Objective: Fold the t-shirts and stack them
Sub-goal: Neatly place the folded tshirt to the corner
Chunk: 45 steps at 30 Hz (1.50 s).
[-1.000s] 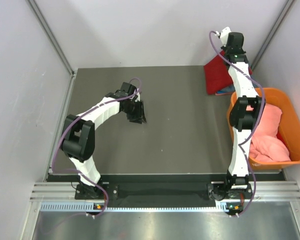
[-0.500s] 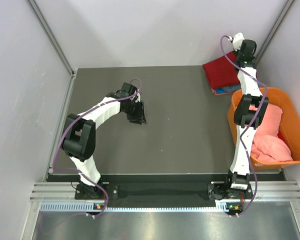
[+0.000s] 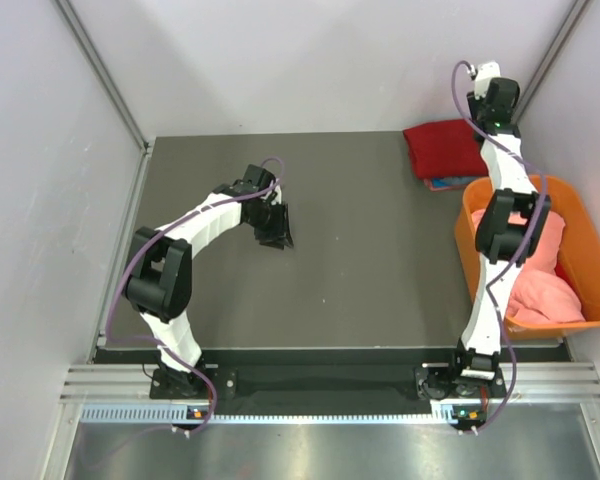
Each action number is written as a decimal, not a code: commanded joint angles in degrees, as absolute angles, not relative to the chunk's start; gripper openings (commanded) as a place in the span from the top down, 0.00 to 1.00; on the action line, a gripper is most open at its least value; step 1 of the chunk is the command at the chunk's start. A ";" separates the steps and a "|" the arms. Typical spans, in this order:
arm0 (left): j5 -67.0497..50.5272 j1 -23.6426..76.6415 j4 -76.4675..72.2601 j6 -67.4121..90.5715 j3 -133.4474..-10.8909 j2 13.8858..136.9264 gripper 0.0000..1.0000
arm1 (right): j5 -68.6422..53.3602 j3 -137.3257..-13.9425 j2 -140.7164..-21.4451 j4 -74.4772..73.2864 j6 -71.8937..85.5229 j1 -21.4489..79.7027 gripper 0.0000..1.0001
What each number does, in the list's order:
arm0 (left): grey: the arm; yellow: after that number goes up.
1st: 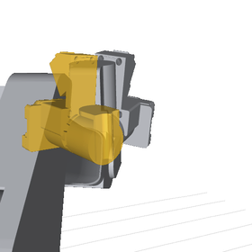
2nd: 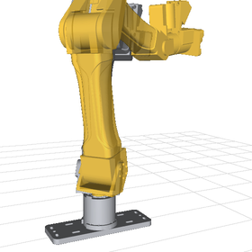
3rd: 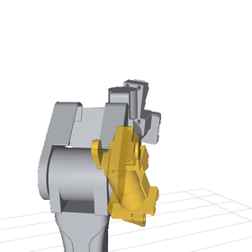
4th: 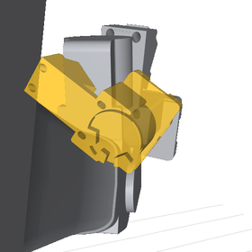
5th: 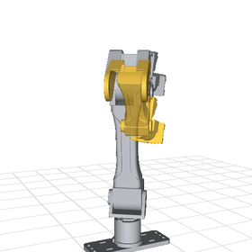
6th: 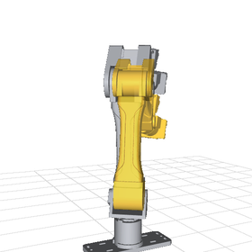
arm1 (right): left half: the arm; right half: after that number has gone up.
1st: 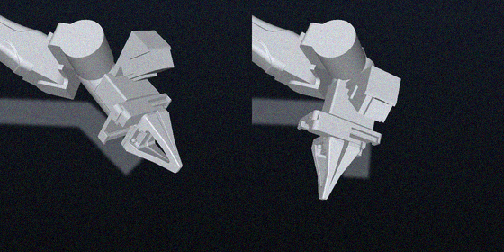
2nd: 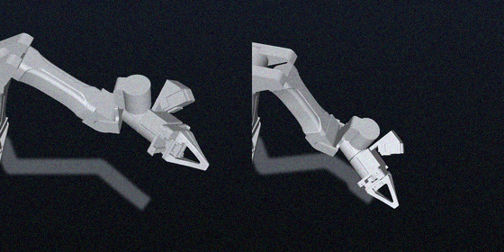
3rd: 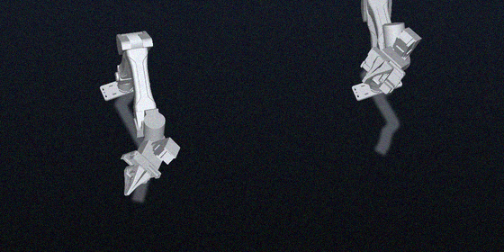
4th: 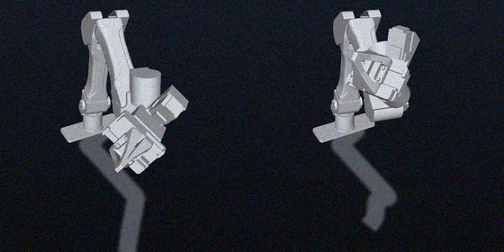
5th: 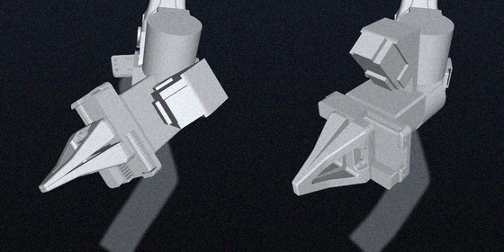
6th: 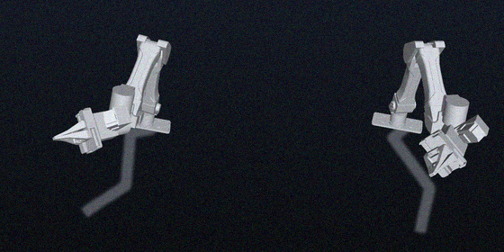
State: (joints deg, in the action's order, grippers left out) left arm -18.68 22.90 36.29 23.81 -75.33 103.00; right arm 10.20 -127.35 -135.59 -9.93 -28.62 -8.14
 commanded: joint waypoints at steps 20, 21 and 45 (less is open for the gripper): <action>-18.37 22.94 39.81 20.83 -77.17 90.35 0.63 | 13.53 -106.08 -122.08 -22.58 -11.16 3.52 0.92; -18.20 22.94 40.08 20.74 -77.69 90.61 0.63 | 12.58 -106.08 -122.34 -23.20 -10.55 3.52 0.91; -19.51 22.85 30.60 24.69 -82.53 81.85 0.63 | 0.57 -100.05 -91.38 -38.95 8.13 12.04 0.74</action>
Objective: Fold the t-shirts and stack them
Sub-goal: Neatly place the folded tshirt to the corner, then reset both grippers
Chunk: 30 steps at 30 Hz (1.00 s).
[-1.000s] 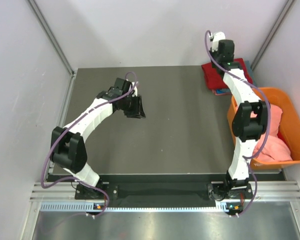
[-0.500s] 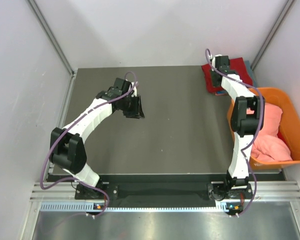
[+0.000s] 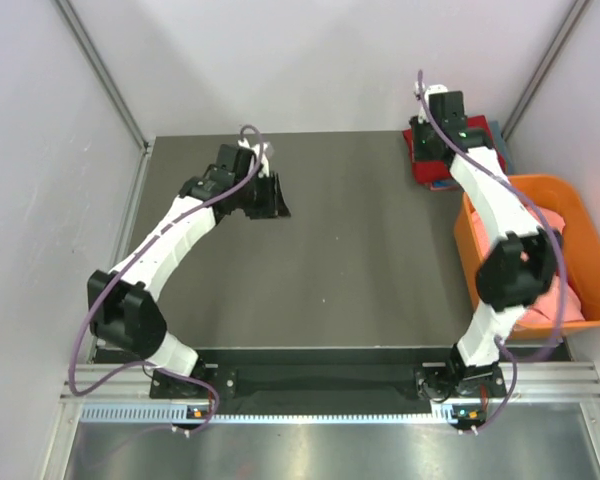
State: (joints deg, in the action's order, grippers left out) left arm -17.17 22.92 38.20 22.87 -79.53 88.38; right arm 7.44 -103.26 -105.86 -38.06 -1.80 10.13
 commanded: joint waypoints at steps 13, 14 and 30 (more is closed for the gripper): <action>-20.30 22.59 27.07 26.36 -77.00 67.60 0.02 | -11.78 -58.90 -52.92 -26.54 23.02 16.88 0.00; -20.39 22.59 26.37 26.54 -75.51 66.89 0.02 | -10.99 -58.45 -51.87 -26.89 23.03 16.88 0.00; -20.39 22.59 23.56 27.25 -70.13 62.67 0.02 | -2.55 -61.61 -45.27 -29.45 25.14 16.79 0.00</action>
State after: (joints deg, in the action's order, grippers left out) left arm -20.10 22.81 26.98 27.70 -70.04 64.12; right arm -3.68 -58.67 -46.54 -30.30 24.18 16.40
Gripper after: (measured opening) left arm 0.985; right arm 0.996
